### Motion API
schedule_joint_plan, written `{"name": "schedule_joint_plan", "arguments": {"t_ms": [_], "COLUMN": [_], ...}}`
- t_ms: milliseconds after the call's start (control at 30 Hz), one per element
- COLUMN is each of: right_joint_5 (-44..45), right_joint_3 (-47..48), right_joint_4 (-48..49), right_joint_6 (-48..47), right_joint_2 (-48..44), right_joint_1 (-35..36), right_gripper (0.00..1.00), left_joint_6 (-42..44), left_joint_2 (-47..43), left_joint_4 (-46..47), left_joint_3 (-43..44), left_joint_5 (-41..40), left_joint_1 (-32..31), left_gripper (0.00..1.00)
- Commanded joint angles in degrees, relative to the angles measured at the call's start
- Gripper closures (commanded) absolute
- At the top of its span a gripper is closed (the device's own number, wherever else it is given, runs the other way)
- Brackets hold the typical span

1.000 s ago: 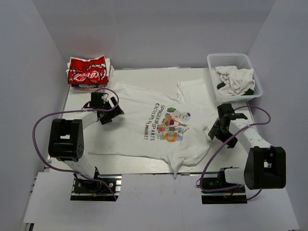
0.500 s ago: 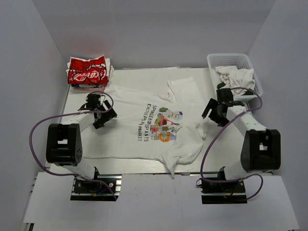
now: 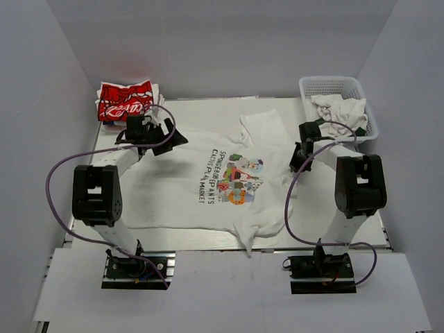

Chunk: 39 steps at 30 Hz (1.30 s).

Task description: Fold and stack the t-shirts

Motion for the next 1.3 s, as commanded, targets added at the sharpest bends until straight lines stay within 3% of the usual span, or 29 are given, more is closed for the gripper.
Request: {"name": "schedule_joint_plan", "arguments": {"t_ms": [0,133,233,267,367,433,467,500,533,633,800,967,1033,1133,1200,1267], "right_joint_5": [-1.06,-1.41,-2.72,-7.95,-11.08,-6.52,-5.29,-2.58,1.53,2.55,1.66,9.12,8.18,5.19,2.04,-0.43], "right_joint_3": [5.75,15.94,18.60,18.77,20.87,27.61,32.70,35.10,40.52,39.61,21.80,15.27,11.84,10.16,9.81,10.07], "right_joint_4": [4.47,8.25,18.42,20.45,25.40,21.91,17.53,12.18,7.69,5.44,10.10,5.10,5.18,5.27,5.53,5.44], "right_joint_6": [-2.81,-9.82,-15.54,-18.78,-23.73,-22.86,-22.42,-19.98,-19.70,-19.08,-14.08,-5.99,-5.63,-4.66,-3.96,-5.09], "right_joint_2": [2.52,3.93,3.85,3.76,5.77,11.11,12.79,14.55,18.22,16.09,5.98,1.31,0.95,1.91,3.48,4.28], "right_joint_1": [1.51,3.10,3.28,3.10,3.10,2.93,2.67,2.75,2.84,3.19,2.84,1.70,0.04,-1.90,-2.87,-2.87], "right_gripper": [1.00,1.00,1.00,1.00,1.00,0.84,0.69,0.50,0.10,0.10,0.10,0.10,0.10,0.15,0.27,0.29], "left_joint_6": [1.21,2.79,3.40,3.41,4.72,4.72,4.72,5.25,5.25,5.25,5.87,6.39,6.39,6.39,6.39,6.92], "left_joint_2": [4.51,10.49,15.31,16.55,21.30,22.97,23.50,23.51,23.51,24.03,23.42,22.10,21.57,21.05,21.05,21.05], "left_joint_4": [3.98,2.75,2.75,2.14,-0.93,-2.43,-2.96,-2.96,-3.49,-3.49,-5.24,-7.09,-7.62,-8.14,-8.15,-8.68], "left_joint_3": [4.10,6.49,8.94,10.34,13.68,15.01,15.62,15.63,15.63,15.63,16.15,14.40,13.70,13.08,13.08,13.08], "left_joint_5": [10.27,10.27,10.27,10.27,8.61,6.59,5.80,4.49,3.95,2.36,-0.96,-5.27,-5.98,-6.51,-7.04,-7.65], "left_joint_1": [-0.90,-2.13,-3.18,-3.19,-3.71,-3.71,-3.71,-3.71,-3.71,-3.71,-3.71,-3.71,-3.19,-2.66,-2.66,-2.66], "left_gripper": [0.00,0.00,0.00,0.00,0.00,0.00,0.00,0.00,0.00,0.00,0.00,0.00,0.00,0.00,0.00,0.00]}}
